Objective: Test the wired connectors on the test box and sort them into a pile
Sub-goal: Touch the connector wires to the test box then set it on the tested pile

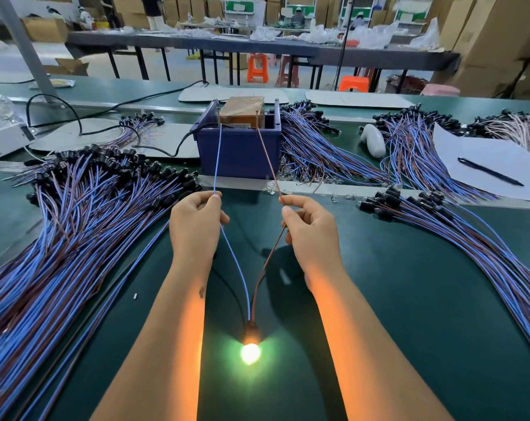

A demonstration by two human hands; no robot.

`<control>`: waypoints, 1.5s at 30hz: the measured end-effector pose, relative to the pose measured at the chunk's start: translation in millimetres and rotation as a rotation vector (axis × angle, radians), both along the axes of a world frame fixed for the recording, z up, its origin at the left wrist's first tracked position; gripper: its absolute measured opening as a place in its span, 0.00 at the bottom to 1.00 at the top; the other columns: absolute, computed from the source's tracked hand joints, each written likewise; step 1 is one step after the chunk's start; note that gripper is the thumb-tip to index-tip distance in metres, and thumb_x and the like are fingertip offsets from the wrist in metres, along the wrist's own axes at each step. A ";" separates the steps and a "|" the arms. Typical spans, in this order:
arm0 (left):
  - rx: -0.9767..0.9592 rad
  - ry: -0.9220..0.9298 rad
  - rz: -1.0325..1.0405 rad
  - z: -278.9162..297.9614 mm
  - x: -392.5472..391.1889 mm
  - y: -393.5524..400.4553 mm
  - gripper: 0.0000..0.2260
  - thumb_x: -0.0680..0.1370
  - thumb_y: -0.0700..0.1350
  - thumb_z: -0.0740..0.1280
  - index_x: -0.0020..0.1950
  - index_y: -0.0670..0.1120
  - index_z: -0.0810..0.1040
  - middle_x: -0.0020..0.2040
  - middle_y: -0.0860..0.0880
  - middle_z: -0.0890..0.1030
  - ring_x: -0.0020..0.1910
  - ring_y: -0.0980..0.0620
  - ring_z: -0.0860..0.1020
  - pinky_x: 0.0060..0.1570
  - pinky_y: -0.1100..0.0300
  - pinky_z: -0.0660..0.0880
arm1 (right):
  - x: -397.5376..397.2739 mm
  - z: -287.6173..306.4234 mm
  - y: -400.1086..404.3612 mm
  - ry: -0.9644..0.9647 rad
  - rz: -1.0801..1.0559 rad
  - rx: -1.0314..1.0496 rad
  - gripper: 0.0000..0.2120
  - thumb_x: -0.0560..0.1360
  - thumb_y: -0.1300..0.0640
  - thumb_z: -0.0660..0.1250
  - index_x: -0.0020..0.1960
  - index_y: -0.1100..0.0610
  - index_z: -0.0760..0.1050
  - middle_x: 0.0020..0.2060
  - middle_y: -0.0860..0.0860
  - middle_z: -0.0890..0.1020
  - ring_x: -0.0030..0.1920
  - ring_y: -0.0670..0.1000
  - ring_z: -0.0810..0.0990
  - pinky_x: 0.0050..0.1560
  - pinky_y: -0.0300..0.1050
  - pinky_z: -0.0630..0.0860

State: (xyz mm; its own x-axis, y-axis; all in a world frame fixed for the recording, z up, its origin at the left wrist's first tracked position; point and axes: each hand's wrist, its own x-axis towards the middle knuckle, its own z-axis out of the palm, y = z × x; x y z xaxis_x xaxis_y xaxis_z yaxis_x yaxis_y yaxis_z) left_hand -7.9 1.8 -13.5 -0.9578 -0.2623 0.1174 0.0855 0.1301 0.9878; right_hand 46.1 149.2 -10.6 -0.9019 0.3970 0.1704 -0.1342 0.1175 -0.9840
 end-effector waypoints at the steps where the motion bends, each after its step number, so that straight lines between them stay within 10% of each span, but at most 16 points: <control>1: 0.002 -0.001 -0.002 -0.3 0.2 -0.1 0.06 0.80 0.46 0.64 0.47 0.53 0.80 0.27 0.56 0.79 0.26 0.63 0.72 0.35 0.61 0.71 | 0.4 -0.2 0.2 0.003 -0.001 0.001 0.11 0.79 0.60 0.64 0.47 0.45 0.79 0.33 0.52 0.73 0.34 0.48 0.70 0.39 0.47 0.73; 18: 0.240 -0.078 -0.434 9.5 16.2 30.6 0.06 0.80 0.42 0.66 0.44 0.46 0.80 0.28 0.54 0.72 0.27 0.58 0.68 0.32 0.65 0.65 | 1.1 -1.7 -8.4 0.092 0.174 0.013 0.11 0.78 0.64 0.64 0.46 0.50 0.81 0.30 0.44 0.78 0.31 0.44 0.73 0.35 0.39 0.72; 24: 0.595 -0.096 -0.397 12.3 11.4 23.0 0.09 0.81 0.39 0.64 0.41 0.44 0.75 0.29 0.52 0.77 0.26 0.57 0.73 0.27 0.66 0.72 | 1.9 -0.9 -6.0 0.045 0.309 0.127 0.24 0.72 0.65 0.73 0.60 0.42 0.76 0.40 0.52 0.79 0.36 0.49 0.72 0.42 0.41 0.75; 28: 0.590 -0.105 -0.323 7.7 9.9 21.6 0.09 0.81 0.39 0.66 0.40 0.44 0.77 0.30 0.52 0.80 0.27 0.59 0.76 0.30 0.68 0.75 | 4.7 1.6 -5.3 0.144 0.348 -0.072 0.10 0.80 0.58 0.64 0.56 0.47 0.80 0.37 0.45 0.81 0.35 0.44 0.76 0.41 0.40 0.76; 35: -0.249 0.235 -0.448 -1.4 24.6 34.1 0.07 0.73 0.38 0.75 0.37 0.47 0.82 0.32 0.52 0.81 0.31 0.60 0.74 0.36 0.65 0.72 | -9.3 -5.9 26.2 0.076 -0.168 -0.199 0.15 0.84 0.57 0.54 0.42 0.52 0.74 0.31 0.45 0.77 0.29 0.42 0.74 0.32 0.37 0.71; 40: -0.464 0.296 -0.969 -2.4 50.5 60.1 0.10 0.71 0.31 0.70 0.41 0.46 0.85 0.39 0.51 0.85 0.39 0.58 0.80 0.45 0.59 0.77 | -9.7 -13.1 48.7 -0.027 -0.292 -0.057 0.12 0.81 0.55 0.58 0.39 0.52 0.69 0.24 0.45 0.67 0.25 0.45 0.63 0.30 0.43 0.61; 45: -0.506 0.271 -0.911 -2.7 54.2 62.3 0.17 0.69 0.28 0.62 0.42 0.46 0.86 0.40 0.51 0.86 0.44 0.52 0.83 0.53 0.55 0.78 | -4.6 -10.8 44.4 -0.085 -0.202 0.158 0.10 0.76 0.53 0.59 0.38 0.56 0.70 0.27 0.49 0.68 0.32 0.52 0.66 0.37 0.48 0.64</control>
State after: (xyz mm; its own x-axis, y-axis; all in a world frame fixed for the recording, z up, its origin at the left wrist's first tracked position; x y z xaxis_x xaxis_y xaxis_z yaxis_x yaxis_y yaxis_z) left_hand 46.3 64.1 -16.2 -0.6937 0.6757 0.2495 0.5647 0.2952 0.7707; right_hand 41.6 193.7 -21.4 -0.8208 0.5449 0.1714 -0.0100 0.2863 -0.9581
